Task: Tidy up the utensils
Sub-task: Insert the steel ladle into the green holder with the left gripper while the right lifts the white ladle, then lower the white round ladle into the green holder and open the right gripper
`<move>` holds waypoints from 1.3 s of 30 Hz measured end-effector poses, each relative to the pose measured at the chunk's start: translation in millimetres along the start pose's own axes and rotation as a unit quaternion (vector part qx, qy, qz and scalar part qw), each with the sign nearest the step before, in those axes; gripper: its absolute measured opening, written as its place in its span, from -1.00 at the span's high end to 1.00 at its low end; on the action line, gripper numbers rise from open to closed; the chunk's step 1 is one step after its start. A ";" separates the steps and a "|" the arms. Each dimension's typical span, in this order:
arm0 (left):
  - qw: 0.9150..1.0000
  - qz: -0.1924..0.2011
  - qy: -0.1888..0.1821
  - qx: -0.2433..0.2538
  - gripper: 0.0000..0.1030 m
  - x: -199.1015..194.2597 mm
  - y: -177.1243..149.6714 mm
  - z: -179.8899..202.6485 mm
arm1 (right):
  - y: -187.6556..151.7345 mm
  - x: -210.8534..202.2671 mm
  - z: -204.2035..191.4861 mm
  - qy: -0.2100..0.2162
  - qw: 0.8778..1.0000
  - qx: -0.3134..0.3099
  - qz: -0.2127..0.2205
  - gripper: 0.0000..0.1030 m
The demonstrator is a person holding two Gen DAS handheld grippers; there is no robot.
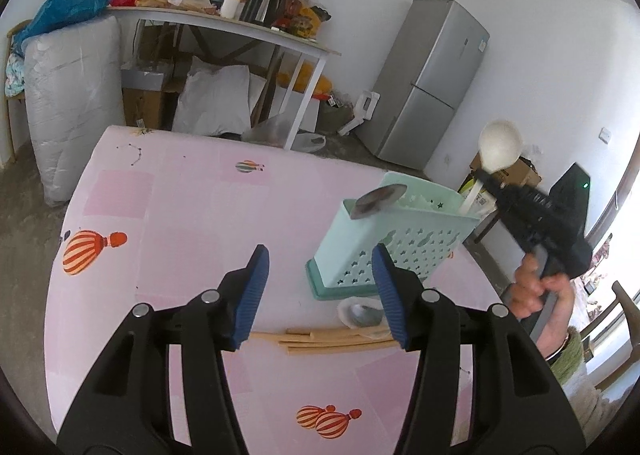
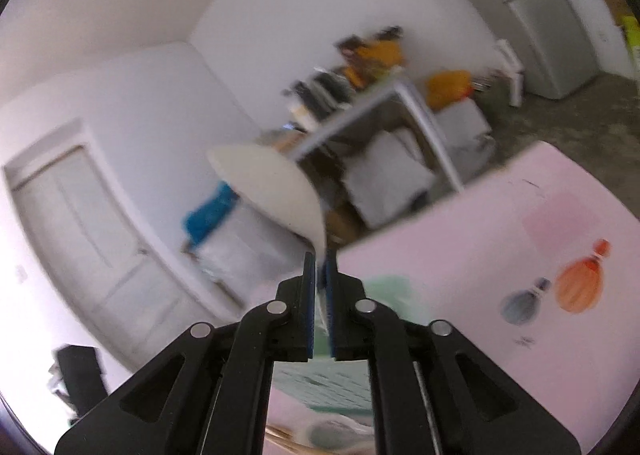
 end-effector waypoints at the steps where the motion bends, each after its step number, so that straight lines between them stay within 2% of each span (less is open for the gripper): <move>1: 1.000 -0.002 0.000 -0.001 0.01 1.4 -0.9 0.0 | -5.3 -2.8 4.2 -0.017 1.000 0.000 -0.002 0.84; 3: 1.000 -0.004 0.001 -0.002 0.00 3.8 -2.7 0.2 | -9.0 -7.9 7.3 -0.024 1.000 0.004 0.000 0.78; 5: 1.000 -0.007 0.002 -0.003 -0.01 5.8 -3.9 1.1 | -10.2 -16.6 8.7 -0.042 0.999 0.004 0.011 0.41; 6: 1.000 -0.008 0.003 -0.003 -0.01 6.7 -4.6 1.6 | -9.9 -20.1 8.8 -0.049 0.999 0.002 0.016 0.37; 10: 1.000 -0.012 0.004 -0.005 -0.01 8.2 -5.1 2.8 | -14.6 -36.8 8.0 -0.070 0.997 0.000 0.029 0.27; 17: 1.000 -0.014 0.010 -0.001 -0.02 7.9 -6.3 5.5 | -18.3 -59.0 13.7 -0.089 0.995 0.010 0.045 0.27; 21: 1.000 -0.016 0.009 -0.004 -0.02 8.9 -7.3 5.8 | -13.0 -63.2 4.1 -0.092 0.995 -0.018 0.045 0.26; 22: 1.000 -0.016 0.009 -0.004 -0.02 9.1 -7.8 5.6 | -10.7 -61.7 -0.4 -0.092 0.994 -0.032 0.041 0.19; 26: 1.000 -0.019 0.007 0.000 -0.02 9.8 -9.6 7.4 | -4.1 -48.7 -27.5 -0.071 0.992 -0.104 0.009 -0.04; 28: 1.000 -0.019 0.007 0.002 -0.02 10.2 -11.1 8.0 | -4.2 -34.6 -44.8 -0.052 0.987 -0.150 -0.027 -0.15; 30: 1.000 -0.021 0.008 0.004 -0.02 11.4 -12.6 7.6 | -7.1 -14.4 -59.9 -0.049 0.976 -0.201 -0.070 -0.16; 37: 0.999 -0.029 0.014 0.014 -0.02 12.6 -19.7 6.9 | -4.5 39.7 -74.7 -0.033 0.959 -0.234 -0.155 -0.16; 39: 0.999 -0.029 0.019 0.021 -0.02 13.1 -22.0 7.7 | -6.1 52.3 -78.7 -0.043 0.952 -0.248 -0.177 -0.16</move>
Point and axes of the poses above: each gripper's, at about its wrist camera, not at the fingertips, and x roughly the way its jaws point, z to its right, y to its top, the point moved 5 cm from there along x, roughly the way its jaws point, and after that the axes turned 11 degrees about -x, right-handed, at the moved point
